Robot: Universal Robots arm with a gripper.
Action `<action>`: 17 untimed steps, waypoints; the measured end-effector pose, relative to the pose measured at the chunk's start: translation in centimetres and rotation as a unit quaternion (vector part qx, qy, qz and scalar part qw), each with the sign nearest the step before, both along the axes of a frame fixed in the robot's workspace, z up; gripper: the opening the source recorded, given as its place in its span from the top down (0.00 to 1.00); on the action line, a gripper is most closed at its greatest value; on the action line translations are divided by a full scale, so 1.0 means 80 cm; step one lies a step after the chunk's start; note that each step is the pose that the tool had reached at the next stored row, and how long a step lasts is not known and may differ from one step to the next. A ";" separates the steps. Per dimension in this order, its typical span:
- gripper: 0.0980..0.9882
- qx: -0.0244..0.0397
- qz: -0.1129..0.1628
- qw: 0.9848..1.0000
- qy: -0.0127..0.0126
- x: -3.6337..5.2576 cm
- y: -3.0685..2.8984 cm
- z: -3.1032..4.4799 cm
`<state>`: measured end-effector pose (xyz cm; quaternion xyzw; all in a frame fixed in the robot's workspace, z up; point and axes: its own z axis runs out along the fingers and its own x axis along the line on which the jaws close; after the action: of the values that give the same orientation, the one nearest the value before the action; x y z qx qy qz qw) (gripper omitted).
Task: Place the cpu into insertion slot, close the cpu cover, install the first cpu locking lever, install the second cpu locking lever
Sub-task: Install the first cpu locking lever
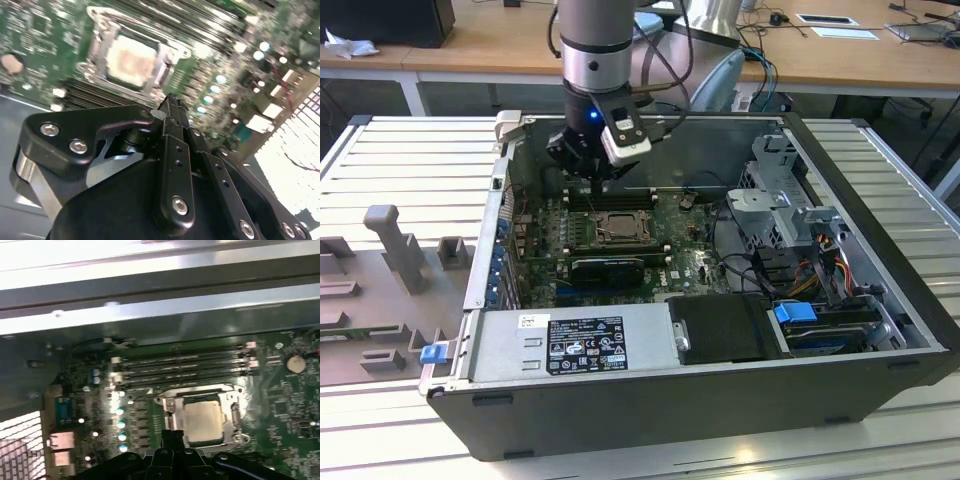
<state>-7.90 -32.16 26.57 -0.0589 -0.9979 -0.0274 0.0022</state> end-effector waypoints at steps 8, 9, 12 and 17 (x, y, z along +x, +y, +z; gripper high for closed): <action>0.99 0.002 0.000 1.000 -0.002 -0.033 0.0034 -0.0009; 0.99 0.002 0.000 1.000 -0.002 -0.034 0.0056 -0.0013; 0.99 0.002 0.001 1.000 -0.002 -0.038 0.0135 -0.0029; 0.99 0.002 0.014 1.000 -0.002 -0.040 0.0277 -0.0057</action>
<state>-11.13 -29.95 26.12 -0.0452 -0.9985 -0.0298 0.0012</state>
